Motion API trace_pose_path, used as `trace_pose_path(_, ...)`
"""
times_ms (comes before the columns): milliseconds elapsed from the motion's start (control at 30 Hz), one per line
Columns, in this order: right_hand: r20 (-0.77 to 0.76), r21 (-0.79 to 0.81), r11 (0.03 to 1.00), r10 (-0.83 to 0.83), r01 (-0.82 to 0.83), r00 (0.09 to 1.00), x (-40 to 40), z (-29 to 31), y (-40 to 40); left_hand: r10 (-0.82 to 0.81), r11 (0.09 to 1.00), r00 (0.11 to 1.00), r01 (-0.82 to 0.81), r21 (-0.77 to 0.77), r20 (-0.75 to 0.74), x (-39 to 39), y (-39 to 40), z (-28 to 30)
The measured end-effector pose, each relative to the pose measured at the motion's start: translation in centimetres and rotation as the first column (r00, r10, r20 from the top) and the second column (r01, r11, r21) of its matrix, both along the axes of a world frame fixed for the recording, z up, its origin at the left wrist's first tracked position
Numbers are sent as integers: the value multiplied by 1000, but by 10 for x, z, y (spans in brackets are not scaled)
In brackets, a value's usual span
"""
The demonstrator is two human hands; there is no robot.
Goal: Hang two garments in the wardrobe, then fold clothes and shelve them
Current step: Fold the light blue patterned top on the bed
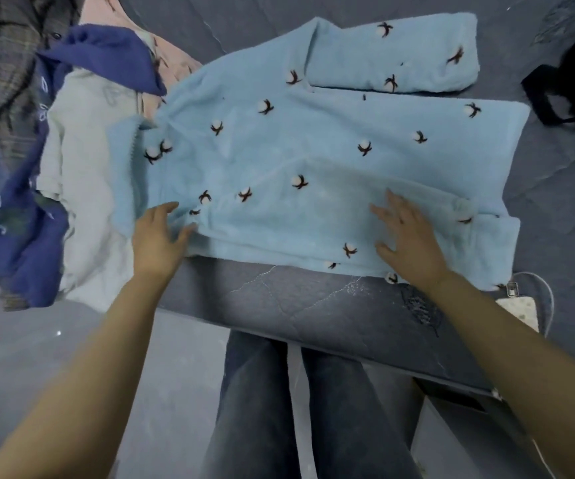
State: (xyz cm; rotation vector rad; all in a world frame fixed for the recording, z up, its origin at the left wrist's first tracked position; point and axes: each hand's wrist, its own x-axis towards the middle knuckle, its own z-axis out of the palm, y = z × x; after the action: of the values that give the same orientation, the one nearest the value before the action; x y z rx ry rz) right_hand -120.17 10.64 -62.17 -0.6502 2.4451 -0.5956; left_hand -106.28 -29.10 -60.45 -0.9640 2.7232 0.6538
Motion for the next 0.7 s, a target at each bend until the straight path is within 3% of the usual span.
trace_pose_path(133, 122, 250, 938, 217, -241, 969, -13, -29, -23, 86, 924, 983, -139, 356, 160, -3, -14, -19)
trace_pose_path(200, 143, 303, 915, 233, -267, 962, -9, -38, -26, 44, 908, 976, -128, 398, 212, -2, -21, -27)
trace_pose_path(333, 109, 307, 914, 244, -266, 964, -2, -40, -31, 157, 927, 978, -195, 321, 140, 3, -43, -31)
trace_pose_path(467, 81, 289, 919, 255, -268, 963, 2, -34, -43, 114, 962, 977, -154, 227, 179, 4, -46, -28)
trace_pose_path(600, -24, 132, 985, 120, -116, 993, 4, -22, -36, -190, 979, 979, 195, -63, 78, -17, -11, -16)
trace_pose_path(700, -163, 79, 994, -59, 72, 985, -2, -12, -12, -422, 906, 906, 420, -48, -37, -47, 34, -6)
